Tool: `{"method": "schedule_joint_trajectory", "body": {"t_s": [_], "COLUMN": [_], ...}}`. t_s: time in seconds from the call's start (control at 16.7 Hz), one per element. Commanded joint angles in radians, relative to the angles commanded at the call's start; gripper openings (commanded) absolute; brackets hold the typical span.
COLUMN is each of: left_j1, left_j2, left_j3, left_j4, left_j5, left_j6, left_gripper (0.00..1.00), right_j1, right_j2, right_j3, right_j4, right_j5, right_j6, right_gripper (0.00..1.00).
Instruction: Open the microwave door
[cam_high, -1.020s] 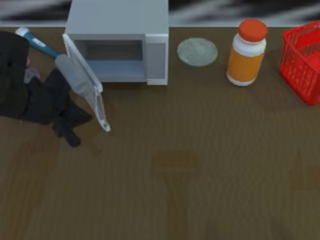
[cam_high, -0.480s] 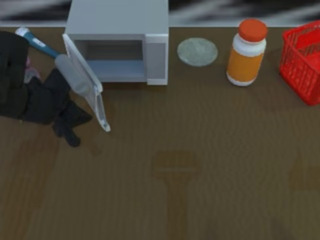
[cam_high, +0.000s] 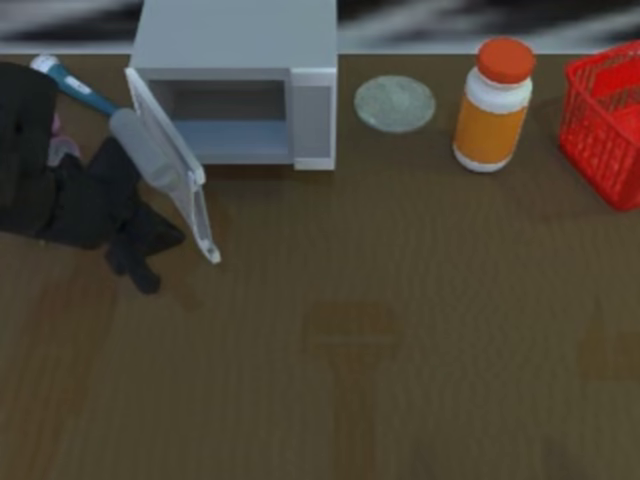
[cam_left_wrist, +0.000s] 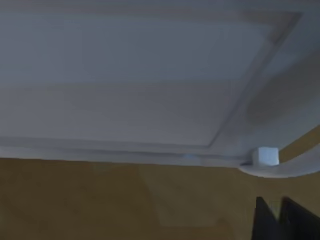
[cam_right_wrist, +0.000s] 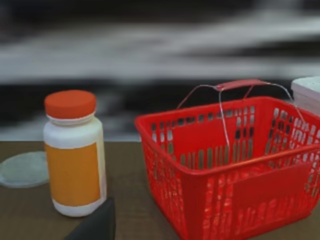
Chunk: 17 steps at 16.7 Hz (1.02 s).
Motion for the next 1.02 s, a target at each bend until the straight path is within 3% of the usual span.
{"method": "schedule_joint_trajectory", "body": {"t_s": [0.48,1.02], "left_j1": [0.0,-0.001], "left_j2": [0.0,0.0], "left_j3": [0.0,0.0], "left_j4": [0.0,0.0], "left_j5": [0.0,0.0], "left_j6": [0.0,0.0], "left_gripper": [0.98,1.0], "right_j1": [0.0,0.0], "right_j2": [0.0,0.0], "right_j3": [0.0,0.0], "right_j4": [0.0,0.0], "right_j5": [0.0,0.0], "right_j6": [0.0,0.0], "right_gripper": [1.0,1.0]}}
